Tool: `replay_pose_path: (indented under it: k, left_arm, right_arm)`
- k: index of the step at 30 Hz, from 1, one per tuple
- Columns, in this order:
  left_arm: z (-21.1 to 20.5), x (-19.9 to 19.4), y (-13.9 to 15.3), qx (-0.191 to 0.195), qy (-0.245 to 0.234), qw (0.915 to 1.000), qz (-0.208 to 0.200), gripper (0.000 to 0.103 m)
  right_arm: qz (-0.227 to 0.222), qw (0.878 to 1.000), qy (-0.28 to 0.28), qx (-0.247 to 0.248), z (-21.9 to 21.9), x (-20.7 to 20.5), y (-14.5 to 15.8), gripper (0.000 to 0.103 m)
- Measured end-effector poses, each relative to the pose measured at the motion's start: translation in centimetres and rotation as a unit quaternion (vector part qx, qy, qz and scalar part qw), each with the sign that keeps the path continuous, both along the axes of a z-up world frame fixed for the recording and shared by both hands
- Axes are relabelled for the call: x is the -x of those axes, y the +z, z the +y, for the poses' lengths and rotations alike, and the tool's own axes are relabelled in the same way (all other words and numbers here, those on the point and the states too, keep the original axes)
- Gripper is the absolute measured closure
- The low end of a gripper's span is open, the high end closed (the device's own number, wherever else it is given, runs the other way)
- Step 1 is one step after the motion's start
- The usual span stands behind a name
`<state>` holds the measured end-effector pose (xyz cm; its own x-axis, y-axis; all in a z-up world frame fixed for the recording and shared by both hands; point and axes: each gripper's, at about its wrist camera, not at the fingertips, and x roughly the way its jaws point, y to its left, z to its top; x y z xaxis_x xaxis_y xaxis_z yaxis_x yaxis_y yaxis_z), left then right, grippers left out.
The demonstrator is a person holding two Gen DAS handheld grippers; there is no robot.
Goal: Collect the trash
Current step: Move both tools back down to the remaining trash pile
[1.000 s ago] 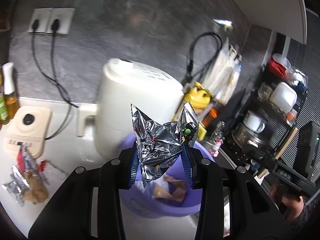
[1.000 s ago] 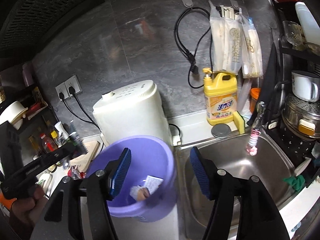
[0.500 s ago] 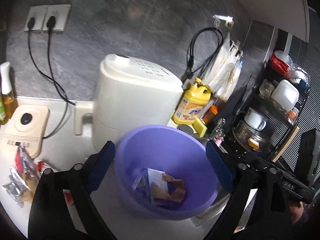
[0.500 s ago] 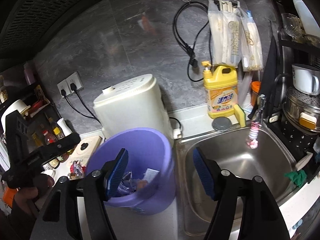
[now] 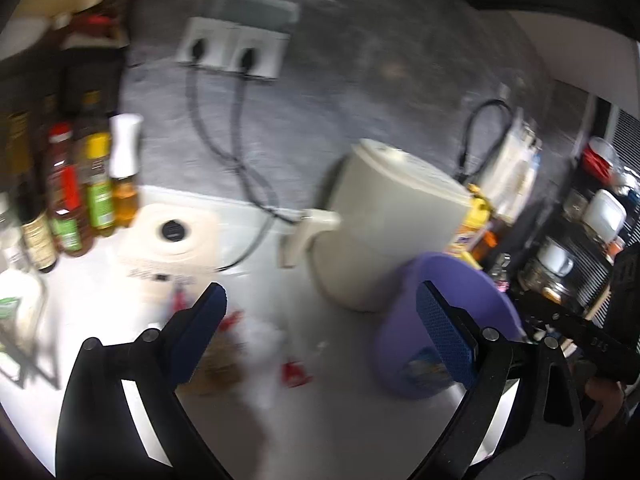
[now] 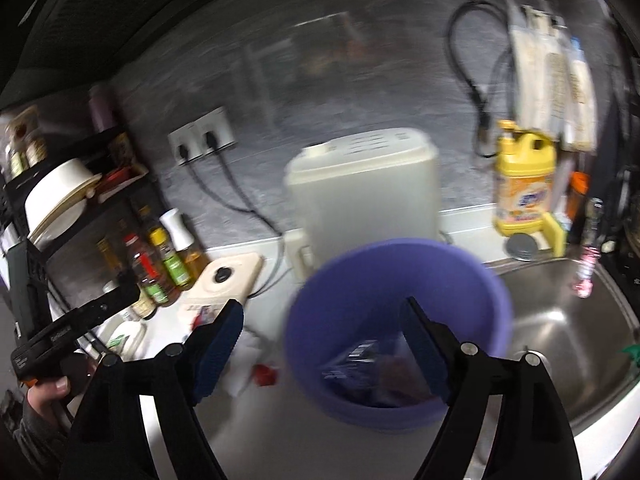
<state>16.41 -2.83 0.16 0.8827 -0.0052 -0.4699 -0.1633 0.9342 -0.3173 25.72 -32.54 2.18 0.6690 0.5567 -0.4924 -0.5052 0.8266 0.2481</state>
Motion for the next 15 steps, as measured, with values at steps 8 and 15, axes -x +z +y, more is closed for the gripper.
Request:
replay_pose_path:
  k: [8, 15]
  left_arm:
    - [6.0, 3.0, -2.7, 0.0, 0.039, 0.9986, 0.035, 0.009]
    - [9.0, 3.5, -6.9, 0.02, 0.043, 0.9959, 0.078, 0.009]
  right_arm:
    - [0.02, 0.998, 0.067, 0.006, 7.8, 1.6, -1.6, 0.033]
    - [0.06, 0.994, 0.079, 0.036, 12.3, 0.8, -4.6, 0.043]
